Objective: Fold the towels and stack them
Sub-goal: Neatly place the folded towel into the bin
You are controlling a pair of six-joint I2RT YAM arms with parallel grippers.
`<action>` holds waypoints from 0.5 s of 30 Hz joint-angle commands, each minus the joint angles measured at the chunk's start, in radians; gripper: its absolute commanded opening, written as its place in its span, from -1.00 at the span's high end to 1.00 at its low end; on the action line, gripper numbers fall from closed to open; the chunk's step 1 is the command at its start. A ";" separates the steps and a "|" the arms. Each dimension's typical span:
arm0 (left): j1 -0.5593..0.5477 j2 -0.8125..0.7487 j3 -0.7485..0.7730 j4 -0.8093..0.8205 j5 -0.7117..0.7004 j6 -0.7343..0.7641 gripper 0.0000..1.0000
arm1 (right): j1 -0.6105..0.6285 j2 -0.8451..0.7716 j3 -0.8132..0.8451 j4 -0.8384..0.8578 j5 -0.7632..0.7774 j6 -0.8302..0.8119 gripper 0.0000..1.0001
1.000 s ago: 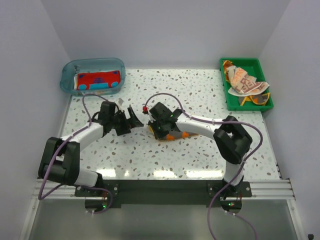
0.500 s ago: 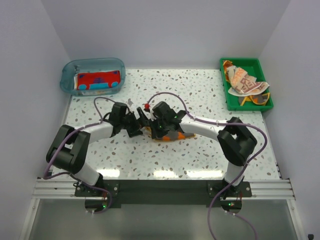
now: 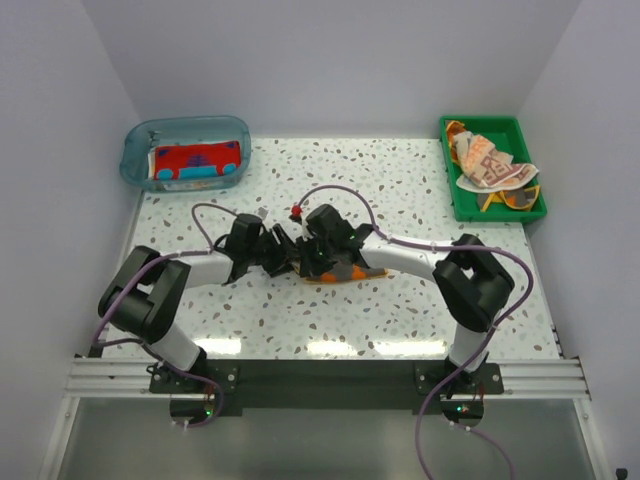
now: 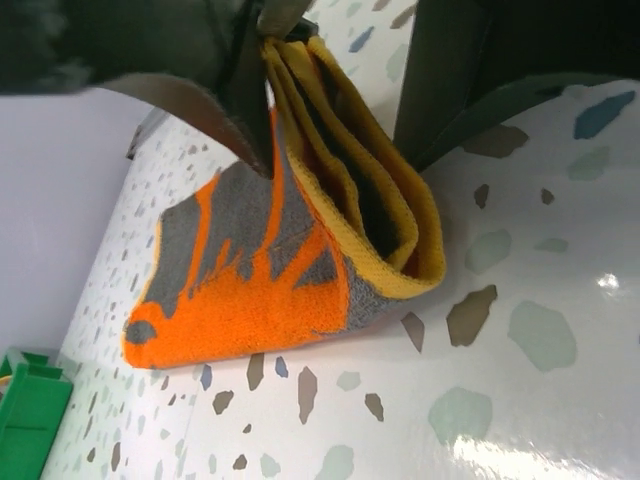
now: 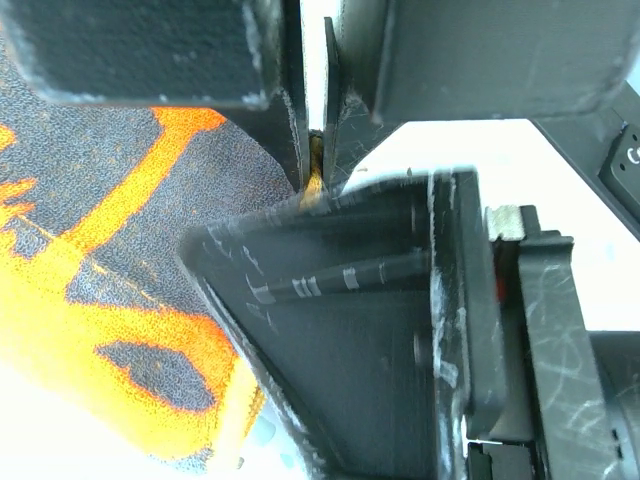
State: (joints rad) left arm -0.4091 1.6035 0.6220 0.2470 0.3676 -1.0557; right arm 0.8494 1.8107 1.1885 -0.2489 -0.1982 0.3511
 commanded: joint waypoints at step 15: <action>0.076 0.081 0.392 -0.350 -0.355 0.526 1.00 | -0.006 -0.091 0.063 -0.122 0.161 -0.024 -0.74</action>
State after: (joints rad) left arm -0.3859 1.6730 0.8894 0.0036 0.1299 -0.6968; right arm 0.8459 1.8057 1.1961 -0.2901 -0.1352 0.3511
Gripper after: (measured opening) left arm 0.057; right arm 0.840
